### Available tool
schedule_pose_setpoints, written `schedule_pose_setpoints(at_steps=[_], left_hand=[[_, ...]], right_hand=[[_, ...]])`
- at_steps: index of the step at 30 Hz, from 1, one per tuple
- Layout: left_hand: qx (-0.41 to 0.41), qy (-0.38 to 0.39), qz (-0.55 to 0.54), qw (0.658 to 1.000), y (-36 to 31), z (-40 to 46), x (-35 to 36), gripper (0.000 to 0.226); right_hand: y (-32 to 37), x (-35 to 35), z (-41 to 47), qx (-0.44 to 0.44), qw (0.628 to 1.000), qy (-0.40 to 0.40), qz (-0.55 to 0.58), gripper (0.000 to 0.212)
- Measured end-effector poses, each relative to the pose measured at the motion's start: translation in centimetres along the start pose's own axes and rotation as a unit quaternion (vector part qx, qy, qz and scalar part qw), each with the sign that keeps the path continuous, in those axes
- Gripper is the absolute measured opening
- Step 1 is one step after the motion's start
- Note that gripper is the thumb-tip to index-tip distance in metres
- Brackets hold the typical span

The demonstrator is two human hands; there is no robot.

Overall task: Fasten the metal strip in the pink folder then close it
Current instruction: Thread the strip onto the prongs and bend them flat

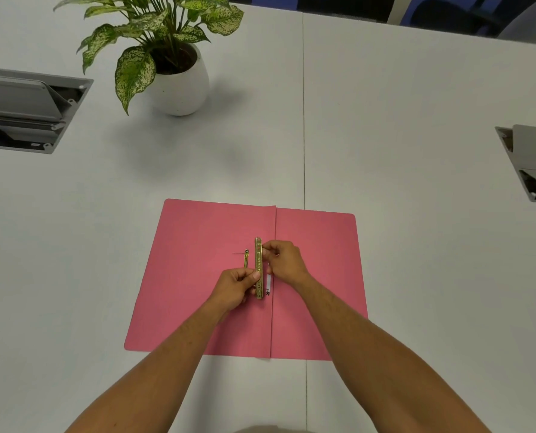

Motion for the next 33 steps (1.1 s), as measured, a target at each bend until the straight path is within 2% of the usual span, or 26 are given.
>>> schedule_pose_setpoints(at_steps=[18,25,30,33], left_hand=[[-0.012,-0.017,-0.003,1.000,0.4,0.1,0.0,0.017],[-0.014,-0.021,-0.001,1.000,0.3,0.4,0.2,0.016],[-0.025,-0.037,0.009,0.999,0.5,0.7,0.4,0.018],[-0.011,-0.047,0.026,0.998,0.4,0.8,0.8,0.012]], right_hand=[[-0.5,-0.1,0.3,0.041,0.998,-0.014,0.043,0.011],[-0.2,-0.1,0.2,0.009,0.999,-0.034,0.019,0.014],[-0.6,-0.5,-0.2,0.046,0.997,-0.036,0.053,0.019],[-1.6,-0.6,-0.8,0.067,0.994,-0.042,0.071,0.021]])
Point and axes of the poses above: each hand's wrist, its own z-axis towards the middle knuckle, its own x-axis out of the palm, y = z × x, the point moved 3 cm from there along z, towards the middle knuckle, and after that the axes turned 11 degrees about -y, right-handed, at the moved point
